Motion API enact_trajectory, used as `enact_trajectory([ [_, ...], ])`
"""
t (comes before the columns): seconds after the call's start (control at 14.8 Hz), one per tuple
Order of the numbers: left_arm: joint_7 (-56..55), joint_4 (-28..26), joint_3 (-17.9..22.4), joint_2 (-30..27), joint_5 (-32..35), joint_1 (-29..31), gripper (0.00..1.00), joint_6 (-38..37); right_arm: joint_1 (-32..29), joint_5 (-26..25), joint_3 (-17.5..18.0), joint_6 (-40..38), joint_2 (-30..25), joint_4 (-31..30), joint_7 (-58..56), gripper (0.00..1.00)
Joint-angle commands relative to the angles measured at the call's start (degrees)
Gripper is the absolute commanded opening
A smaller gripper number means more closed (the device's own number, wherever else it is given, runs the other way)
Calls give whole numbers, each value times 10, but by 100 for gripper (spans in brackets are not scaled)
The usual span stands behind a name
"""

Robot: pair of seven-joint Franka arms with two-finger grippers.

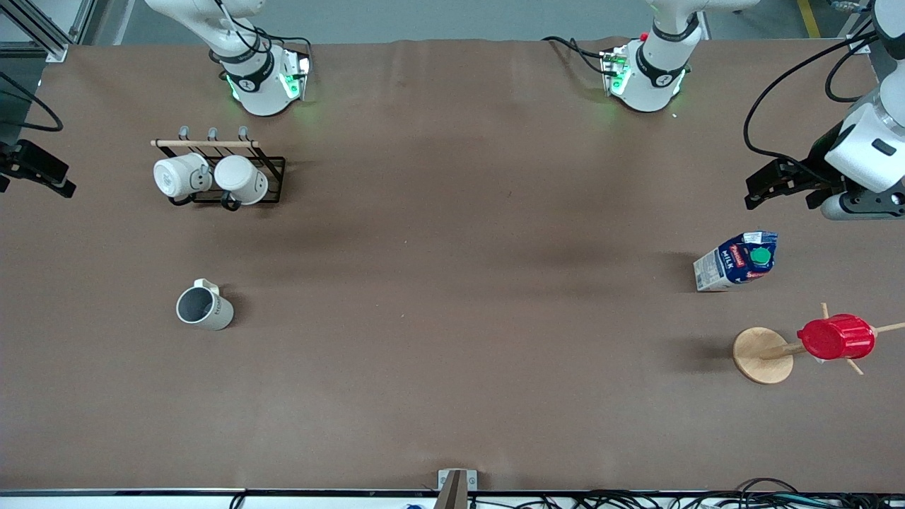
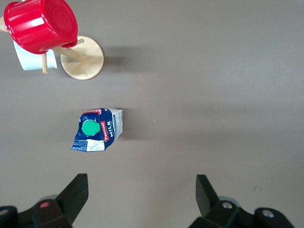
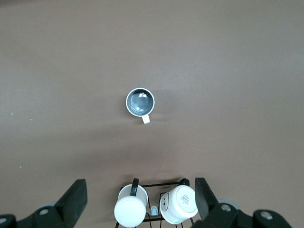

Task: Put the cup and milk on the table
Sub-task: 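Reach the right gripper to the white mug while the left gripper reaches the milk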

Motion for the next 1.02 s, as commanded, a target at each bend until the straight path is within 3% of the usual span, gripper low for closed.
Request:
enact_trajectory([
  [0.0,-2,-10,2,-14,8,-5,100,5,-1,-2,-1,-3,1,6,-6,100],
  [0.41,3,-8,8,-9,10,-7,100,2,-1,-1,-1,-4,1,4,-7,100],
  [0.95,48,-12,86,34,13,-10,100,34,-1,-1,-1,1,25,3,-13,100],
])
